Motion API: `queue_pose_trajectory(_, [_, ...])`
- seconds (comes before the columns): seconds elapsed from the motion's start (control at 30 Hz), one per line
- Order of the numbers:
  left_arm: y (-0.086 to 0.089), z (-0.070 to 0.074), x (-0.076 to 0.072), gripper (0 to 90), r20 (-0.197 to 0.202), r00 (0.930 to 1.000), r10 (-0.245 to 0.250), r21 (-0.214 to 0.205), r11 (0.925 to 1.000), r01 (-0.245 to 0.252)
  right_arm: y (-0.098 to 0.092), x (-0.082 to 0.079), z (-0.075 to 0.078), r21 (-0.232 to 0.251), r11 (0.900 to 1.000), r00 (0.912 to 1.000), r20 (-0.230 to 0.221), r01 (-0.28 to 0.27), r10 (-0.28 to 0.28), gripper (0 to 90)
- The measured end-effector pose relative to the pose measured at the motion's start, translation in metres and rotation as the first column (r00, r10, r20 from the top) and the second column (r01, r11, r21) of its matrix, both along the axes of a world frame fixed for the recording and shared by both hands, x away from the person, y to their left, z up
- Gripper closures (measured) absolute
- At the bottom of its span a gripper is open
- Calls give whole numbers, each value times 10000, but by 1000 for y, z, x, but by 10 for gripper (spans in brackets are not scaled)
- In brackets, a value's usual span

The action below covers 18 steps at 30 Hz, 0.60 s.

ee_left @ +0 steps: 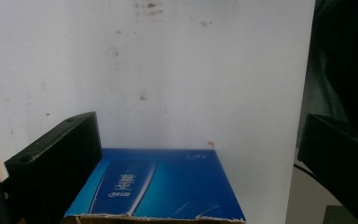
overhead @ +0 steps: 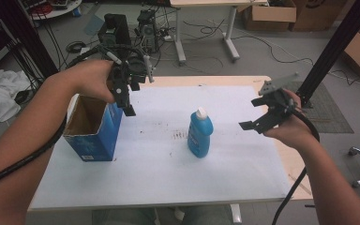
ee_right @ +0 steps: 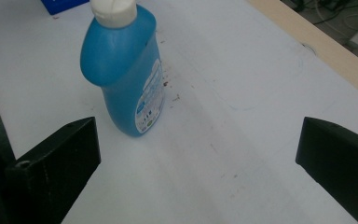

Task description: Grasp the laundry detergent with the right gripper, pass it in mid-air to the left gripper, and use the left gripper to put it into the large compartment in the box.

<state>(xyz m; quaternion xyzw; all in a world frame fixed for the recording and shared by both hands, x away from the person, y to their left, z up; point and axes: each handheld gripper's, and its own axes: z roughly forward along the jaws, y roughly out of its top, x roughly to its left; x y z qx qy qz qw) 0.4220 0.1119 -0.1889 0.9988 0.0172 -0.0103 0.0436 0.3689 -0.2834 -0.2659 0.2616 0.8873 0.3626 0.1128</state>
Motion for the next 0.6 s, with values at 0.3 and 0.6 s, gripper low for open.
queue_pose_trajectory(0.3, [-2, 4, -8, 1, 110, 9998, -159, -126, 9998, 160, -9, -36, -61, 1282, 9867, 9947, 126, 998, -1022, 0])
queue_pose_trajectory(0.6, [2, 4, -11, 1, 132, 9998, -138, -182, 9997, 140, 21, -50, -116, 1975, 9694, 9881, 193, 1461, -1528, 0])
